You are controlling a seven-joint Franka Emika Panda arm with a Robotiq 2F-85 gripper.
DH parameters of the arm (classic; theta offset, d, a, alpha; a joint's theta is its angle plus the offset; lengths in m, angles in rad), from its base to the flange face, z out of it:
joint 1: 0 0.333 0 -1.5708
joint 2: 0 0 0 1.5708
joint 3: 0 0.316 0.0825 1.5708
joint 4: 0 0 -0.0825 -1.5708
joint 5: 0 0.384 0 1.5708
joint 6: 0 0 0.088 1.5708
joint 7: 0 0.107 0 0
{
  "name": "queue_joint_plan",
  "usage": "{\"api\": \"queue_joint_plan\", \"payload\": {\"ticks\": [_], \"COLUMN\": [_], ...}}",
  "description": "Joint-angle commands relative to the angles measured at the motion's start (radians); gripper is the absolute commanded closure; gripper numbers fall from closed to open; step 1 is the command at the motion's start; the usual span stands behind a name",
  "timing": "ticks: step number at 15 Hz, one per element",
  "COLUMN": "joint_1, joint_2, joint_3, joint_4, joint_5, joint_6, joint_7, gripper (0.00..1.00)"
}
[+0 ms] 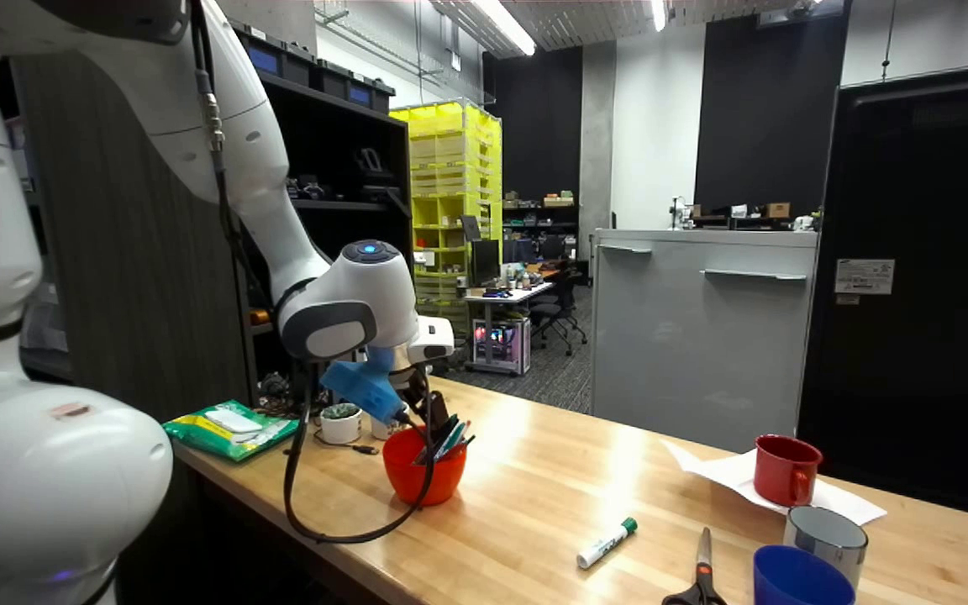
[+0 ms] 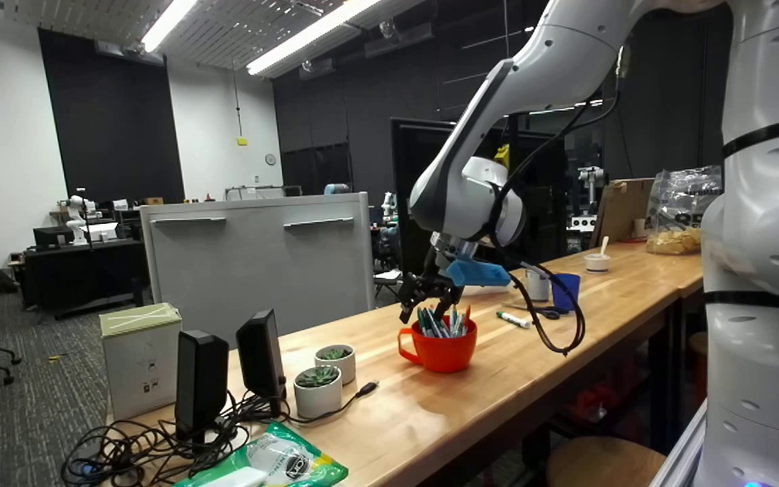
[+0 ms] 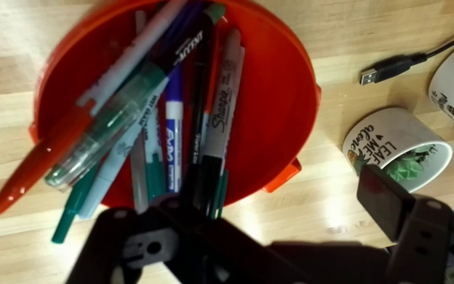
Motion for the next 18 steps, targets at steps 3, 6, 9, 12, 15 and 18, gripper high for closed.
{"api": "queue_joint_plan", "payload": {"ticks": [3, 6, 9, 12, 15, 18], "joint_1": [0.003, 0.002, 0.002, 0.000, -0.001, -0.001], "joint_2": [0.029, 0.044, 0.059, 0.075, 0.090, 0.102], "joint_3": [0.000, 0.000, -0.001, -0.003, -0.004, -0.003], "joint_4": [0.014, 0.024, 0.039, 0.054, 0.068, 0.078], "joint_5": [0.006, 0.006, 0.010, 0.011, 0.014, 0.019], "joint_6": [0.006, 0.004, 0.000, -0.005, -0.010, -0.014], "joint_7": [-0.005, -0.005, -0.009, -0.012, -0.014, -0.017], "gripper": [0.00, 0.00, 0.00, 0.00, 0.00, 0.00]}}
